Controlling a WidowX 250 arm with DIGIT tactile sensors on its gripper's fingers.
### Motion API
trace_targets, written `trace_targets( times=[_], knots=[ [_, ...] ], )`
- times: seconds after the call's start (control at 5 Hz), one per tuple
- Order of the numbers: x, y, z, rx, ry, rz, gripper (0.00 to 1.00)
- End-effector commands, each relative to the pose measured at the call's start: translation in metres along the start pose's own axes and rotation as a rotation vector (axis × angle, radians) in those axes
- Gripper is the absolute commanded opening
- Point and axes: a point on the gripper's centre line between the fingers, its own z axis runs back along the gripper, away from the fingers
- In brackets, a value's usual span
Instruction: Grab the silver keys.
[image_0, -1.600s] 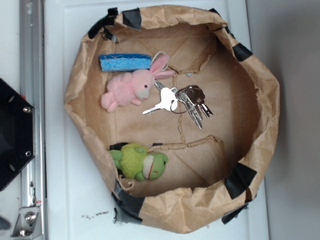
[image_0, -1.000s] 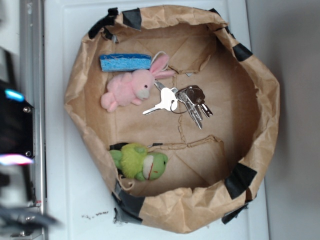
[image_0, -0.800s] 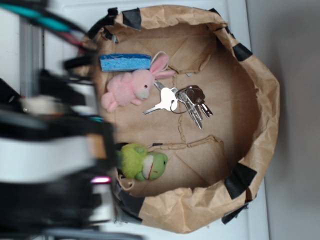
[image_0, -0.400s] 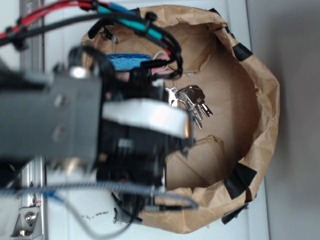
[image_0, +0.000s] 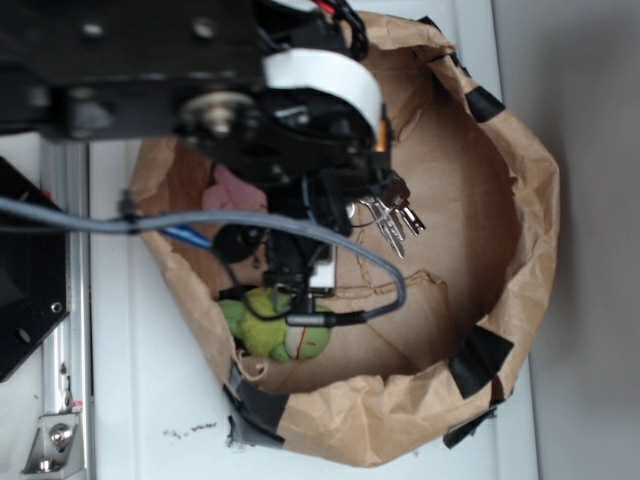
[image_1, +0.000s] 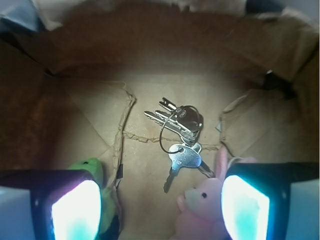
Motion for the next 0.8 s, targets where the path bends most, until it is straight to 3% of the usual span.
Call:
trace_targets(
  times=[0.0,0.2,0.6],
  knots=[
    [0.012,-0.001,-0.046,0.045,-0.053,0.071,1.00],
    [0.017,-0.008,-0.052,0.022,-0.068,0.085,1.00],
    [0.028,-0.008,-0.055,0.041,-0.085,0.124,1.00]
  ],
)
